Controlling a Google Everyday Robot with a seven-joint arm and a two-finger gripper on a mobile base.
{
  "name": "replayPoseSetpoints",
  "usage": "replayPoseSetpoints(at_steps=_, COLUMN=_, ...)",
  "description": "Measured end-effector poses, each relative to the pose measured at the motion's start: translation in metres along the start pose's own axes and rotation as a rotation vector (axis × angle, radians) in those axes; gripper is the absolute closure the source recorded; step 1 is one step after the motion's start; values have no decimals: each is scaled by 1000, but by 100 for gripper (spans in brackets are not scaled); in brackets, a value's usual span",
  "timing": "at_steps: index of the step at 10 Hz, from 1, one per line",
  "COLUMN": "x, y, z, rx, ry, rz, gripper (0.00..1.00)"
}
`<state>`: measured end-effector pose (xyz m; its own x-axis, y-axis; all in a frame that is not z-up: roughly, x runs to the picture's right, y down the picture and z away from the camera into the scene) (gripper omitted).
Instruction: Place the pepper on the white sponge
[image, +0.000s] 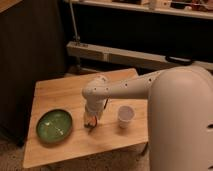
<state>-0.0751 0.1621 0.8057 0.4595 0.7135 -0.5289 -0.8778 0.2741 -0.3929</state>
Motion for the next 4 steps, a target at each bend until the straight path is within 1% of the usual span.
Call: replayPoseSetpoints(at_steps=4, x=-2, y=2, z=3, rx=-32, ry=-7, rz=-19, gripper=20)
